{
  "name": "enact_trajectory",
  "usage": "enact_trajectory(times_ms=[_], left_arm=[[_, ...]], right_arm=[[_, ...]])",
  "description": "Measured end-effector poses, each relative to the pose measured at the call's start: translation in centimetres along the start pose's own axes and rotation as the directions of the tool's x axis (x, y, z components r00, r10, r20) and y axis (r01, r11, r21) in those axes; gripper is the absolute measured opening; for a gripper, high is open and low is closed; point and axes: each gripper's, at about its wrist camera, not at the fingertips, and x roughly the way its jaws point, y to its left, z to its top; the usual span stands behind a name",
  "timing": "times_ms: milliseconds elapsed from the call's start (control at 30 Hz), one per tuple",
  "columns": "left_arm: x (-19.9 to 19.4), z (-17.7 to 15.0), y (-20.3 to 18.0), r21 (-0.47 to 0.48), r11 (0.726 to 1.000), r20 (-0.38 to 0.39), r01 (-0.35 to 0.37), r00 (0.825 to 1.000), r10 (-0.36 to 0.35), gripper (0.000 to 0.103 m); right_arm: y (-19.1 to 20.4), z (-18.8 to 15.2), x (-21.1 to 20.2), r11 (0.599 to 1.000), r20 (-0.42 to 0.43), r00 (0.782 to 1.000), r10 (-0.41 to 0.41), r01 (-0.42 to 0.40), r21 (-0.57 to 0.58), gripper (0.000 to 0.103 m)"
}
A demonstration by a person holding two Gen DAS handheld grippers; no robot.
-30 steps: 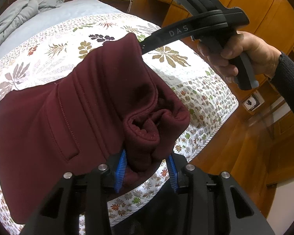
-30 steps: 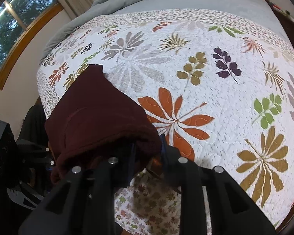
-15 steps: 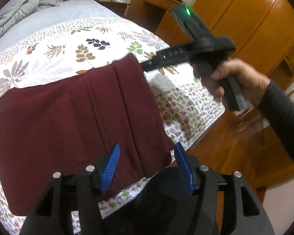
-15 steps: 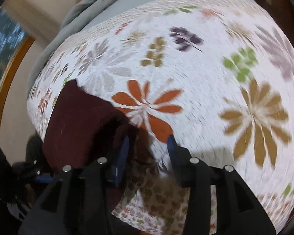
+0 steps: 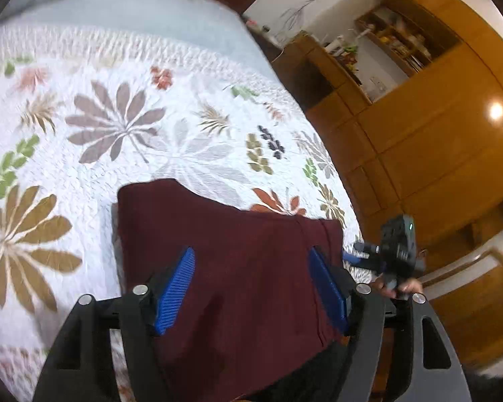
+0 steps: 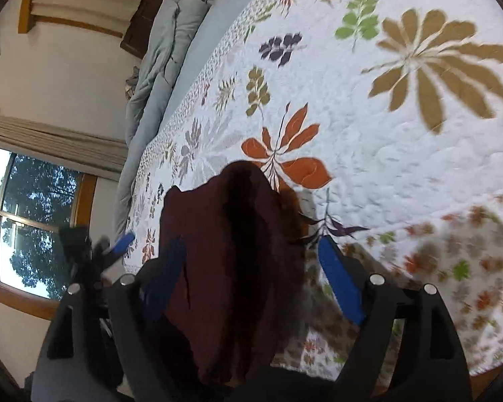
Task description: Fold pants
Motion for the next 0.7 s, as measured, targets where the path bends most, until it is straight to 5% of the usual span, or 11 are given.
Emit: enact_trajectory(times_ms=[133, 200, 233, 267, 400, 467, 567, 700], left_arm=[[3.3, 1.9, 3.2, -0.064, 0.996, -0.066, 0.055, 0.996, -0.059, 0.071], [5.2, 2.2, 4.1, -0.08, 0.994, -0.097, 0.071, 0.992, -0.078, 0.071], [5.9, 2.4, 4.4, -0.075, 0.995, -0.104, 0.073, 0.991, -0.081, 0.07], [6.2, 2.4, 4.5, -0.059, 0.997, -0.096, 0.056, 0.993, -0.062, 0.07], [6.0, 1.6, 6.0, -0.045, 0.999, -0.019, -0.009, 1.0, 0.008, 0.065], [5.9, 0.9, 7.0, -0.051, 0.999, 0.014, -0.018, 1.0, 0.019, 0.052], [5.6, 0.4, 8.7, -0.103, 0.995, 0.058, -0.003, 0.998, 0.009, 0.038], [5.6, 0.3, 9.1, -0.138, 0.99, 0.085, -0.005, 0.996, 0.017, 0.034]], right_arm=[[0.9, 0.9, 2.1, 0.998, -0.005, 0.998, 0.058, -0.058, -0.011, 0.081], [1.7, 1.3, 3.0, 0.998, -0.016, 0.999, 0.044, -0.044, -0.043, 0.055], [2.3, 1.4, 3.6, 0.996, -0.039, 0.998, 0.046, -0.049, -0.075, 0.028], [3.4, 1.4, 4.0, 0.992, -0.049, 0.999, 0.011, -0.018, -0.128, 0.022], [8.7, 1.2, 3.5, 0.943, -0.015, 1.0, -0.019, 0.013, -0.334, 0.016], [10.4, 1.1, 3.2, 0.917, -0.002, 1.0, -0.01, 0.008, -0.399, 0.015], [8.2, 2.0, 4.0, 0.936, -0.004, 0.998, -0.055, 0.05, -0.348, 0.015], [2.9, 2.6, 5.7, 0.968, -0.025, 0.992, -0.128, 0.119, -0.221, 0.026]])
